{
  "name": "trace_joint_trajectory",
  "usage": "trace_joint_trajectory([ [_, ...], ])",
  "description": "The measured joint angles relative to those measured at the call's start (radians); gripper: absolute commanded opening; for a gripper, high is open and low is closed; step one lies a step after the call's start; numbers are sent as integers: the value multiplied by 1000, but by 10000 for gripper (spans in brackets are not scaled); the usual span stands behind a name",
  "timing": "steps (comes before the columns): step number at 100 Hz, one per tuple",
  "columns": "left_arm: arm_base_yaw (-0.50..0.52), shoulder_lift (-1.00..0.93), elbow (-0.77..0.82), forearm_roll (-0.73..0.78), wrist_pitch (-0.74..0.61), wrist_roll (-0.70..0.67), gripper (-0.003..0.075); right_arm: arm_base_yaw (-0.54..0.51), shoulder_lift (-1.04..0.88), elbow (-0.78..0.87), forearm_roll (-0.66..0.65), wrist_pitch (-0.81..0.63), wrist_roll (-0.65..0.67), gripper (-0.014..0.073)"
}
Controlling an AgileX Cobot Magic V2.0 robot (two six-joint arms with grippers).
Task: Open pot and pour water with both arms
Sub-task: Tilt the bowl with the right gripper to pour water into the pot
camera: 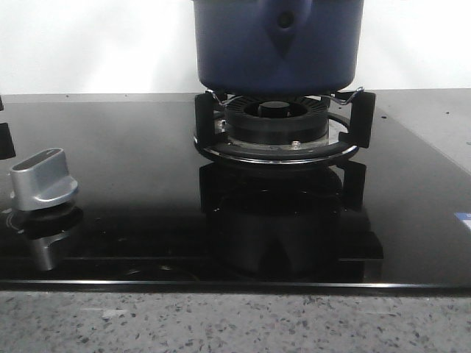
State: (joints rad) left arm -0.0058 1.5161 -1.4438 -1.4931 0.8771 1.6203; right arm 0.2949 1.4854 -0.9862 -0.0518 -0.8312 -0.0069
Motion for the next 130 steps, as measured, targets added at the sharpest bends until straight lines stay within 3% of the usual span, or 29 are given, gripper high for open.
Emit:
trace_joint_trajectory([
  [47,0,0,0,0,0,0,218,0,19,0,44,-119,0,-53],
  [130,0,0,0,-9,0,0,218,0,24,0,52,-113,0,-53],
])
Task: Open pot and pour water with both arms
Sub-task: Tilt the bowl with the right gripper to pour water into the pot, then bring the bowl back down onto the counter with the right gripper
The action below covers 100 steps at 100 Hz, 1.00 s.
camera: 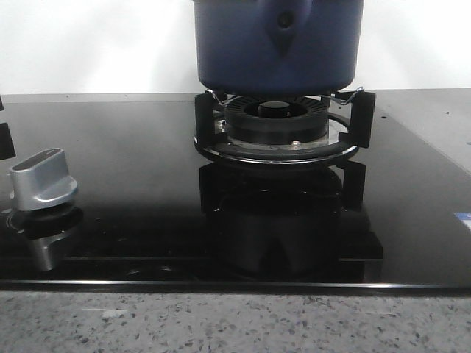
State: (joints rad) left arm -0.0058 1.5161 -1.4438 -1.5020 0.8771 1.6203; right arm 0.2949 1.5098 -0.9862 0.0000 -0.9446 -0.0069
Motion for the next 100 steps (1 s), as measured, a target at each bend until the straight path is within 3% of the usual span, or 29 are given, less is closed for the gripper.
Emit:
trace_joint_trajectory([
  [9,0,0,0,-19,0,0,218,0,0,-31,0,119,0,-53],
  [28,0,0,0,-28,0,0,218,0,0,-168,0,509,0,-53],
  [57,0,0,0,-28,0,0,218,-60,0,-510,41,1304,7,-53],
  [75,0,0,0,-28,0,0,218,-196,0,-656,49,1719,7,-53],
  [100,-42,0,0,-28,-2,0,218,-489,25,-647,101,2018,7,-53],
])
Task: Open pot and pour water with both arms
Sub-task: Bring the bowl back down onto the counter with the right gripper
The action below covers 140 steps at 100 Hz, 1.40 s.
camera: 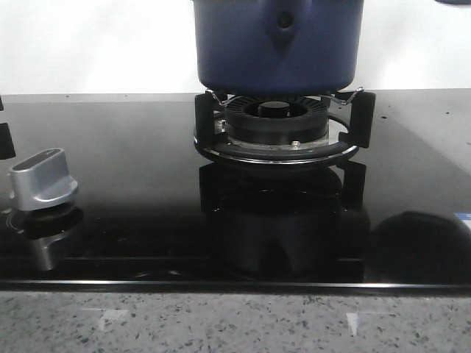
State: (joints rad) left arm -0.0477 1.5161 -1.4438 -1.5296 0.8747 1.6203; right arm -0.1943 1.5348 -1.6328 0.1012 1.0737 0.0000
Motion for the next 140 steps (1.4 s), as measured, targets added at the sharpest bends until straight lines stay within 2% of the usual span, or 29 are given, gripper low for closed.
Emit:
trace_joint_trajectory([
  [12,-34,0,0,0,0,0,218,-128,21,74,12,36,-7,-53],
  [27,-65,0,0,0,4,0,218,-222,28,203,24,8,-7,-53],
  [49,-86,0,0,0,1,0,218,-241,28,346,83,-73,-30,-53],
  [79,-87,0,0,0,-4,0,218,-241,28,385,93,-117,-46,-51],
  [84,-87,0,0,0,-4,0,218,-241,28,389,93,-121,-48,-27],
  [91,-87,0,0,0,-6,0,218,-241,28,389,93,-124,-48,49],
  [103,-87,0,0,0,-6,0,218,-241,28,389,95,-126,-48,268],
  [110,-87,0,0,0,-6,0,218,-241,28,389,95,-126,-48,353],
  [140,-112,0,0,0,-10,0,218,-241,-36,304,95,-85,-48,371],
])
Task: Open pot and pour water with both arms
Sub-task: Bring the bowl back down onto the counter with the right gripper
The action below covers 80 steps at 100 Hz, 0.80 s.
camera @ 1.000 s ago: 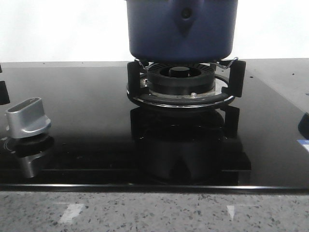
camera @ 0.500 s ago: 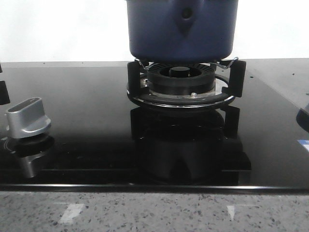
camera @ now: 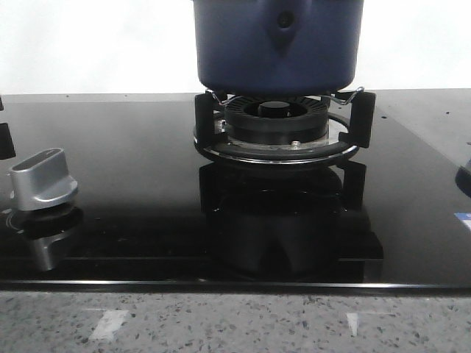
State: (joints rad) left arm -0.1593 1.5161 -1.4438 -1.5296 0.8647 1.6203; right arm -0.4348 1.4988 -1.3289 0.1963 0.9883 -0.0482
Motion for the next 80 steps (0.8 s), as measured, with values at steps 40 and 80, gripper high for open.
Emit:
trace_joint_trajectory([
  [40,-167,135,0,-2,-3,0,218,8,-235,-78,20,65,-1,371],
  [80,-238,247,0,-62,-54,82,218,30,-288,-79,23,94,-1,371],
])
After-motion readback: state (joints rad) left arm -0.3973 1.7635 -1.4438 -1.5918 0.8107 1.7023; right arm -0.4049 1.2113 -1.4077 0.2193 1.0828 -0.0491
